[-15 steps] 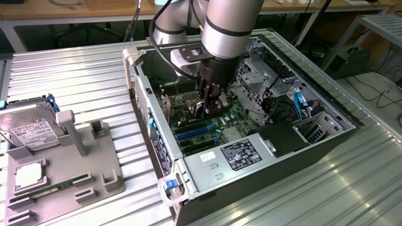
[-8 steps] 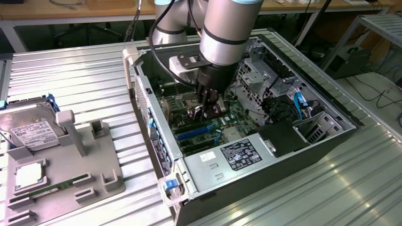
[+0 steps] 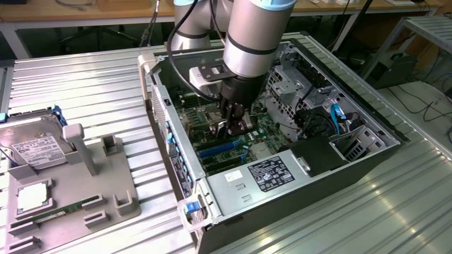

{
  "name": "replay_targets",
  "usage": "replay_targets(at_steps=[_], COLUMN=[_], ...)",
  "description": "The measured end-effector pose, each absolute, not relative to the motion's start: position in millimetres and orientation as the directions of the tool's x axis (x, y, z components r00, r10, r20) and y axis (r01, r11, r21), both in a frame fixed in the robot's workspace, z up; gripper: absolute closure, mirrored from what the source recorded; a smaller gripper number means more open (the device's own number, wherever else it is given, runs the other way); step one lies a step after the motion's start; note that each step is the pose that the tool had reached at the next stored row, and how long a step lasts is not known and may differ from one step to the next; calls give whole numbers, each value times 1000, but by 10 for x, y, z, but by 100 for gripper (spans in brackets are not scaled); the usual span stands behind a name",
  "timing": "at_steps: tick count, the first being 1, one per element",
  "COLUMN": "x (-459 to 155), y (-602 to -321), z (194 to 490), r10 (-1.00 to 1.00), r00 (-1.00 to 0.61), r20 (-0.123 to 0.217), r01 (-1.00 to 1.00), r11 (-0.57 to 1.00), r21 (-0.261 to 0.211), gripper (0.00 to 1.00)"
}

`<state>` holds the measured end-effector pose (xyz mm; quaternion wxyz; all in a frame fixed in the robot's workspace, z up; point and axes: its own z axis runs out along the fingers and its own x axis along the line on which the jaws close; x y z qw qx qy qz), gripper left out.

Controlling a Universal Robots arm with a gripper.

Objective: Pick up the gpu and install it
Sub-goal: 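Insert the gpu into the slot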

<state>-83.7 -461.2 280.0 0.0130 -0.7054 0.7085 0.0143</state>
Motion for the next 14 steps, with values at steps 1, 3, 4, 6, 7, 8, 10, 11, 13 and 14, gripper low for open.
replay_targets(at_steps=[1, 3, 4, 6, 7, 8, 10, 11, 13, 14], x=[-837, -838, -843, -853, -854, -854, -853, -847, -839, -839], y=[-4613, -4615, -4615, -4615, -4615, -4615, -4615, -4615, -4614, -4614], z=[2790, 2763, 2749, 2734, 2723, 2711, 2704, 2704, 2697, 2690], r10=[-999, -999, -999, -999, -999, -999, -999, -999, -999, -999], r00=[-4, -5, -4, -4, -4, -4, -4, -5, -4, -5], r20=[-39, -39, -39, -39, -39, -39, -38, -38, -39, -39], r01=[-1000, -1000, -1000, -1000, -1000, -1000, -1000, -1000, -1000, -1000], r11=[4, 4, 4, 4, 4, 4, 4, 4, 4, 4], r21=[2, 2, 2, 2, 2, 2, 2, 2, 2, 2], gripper=[72, 72, 72, 72, 72, 72, 72, 72, 72, 72])
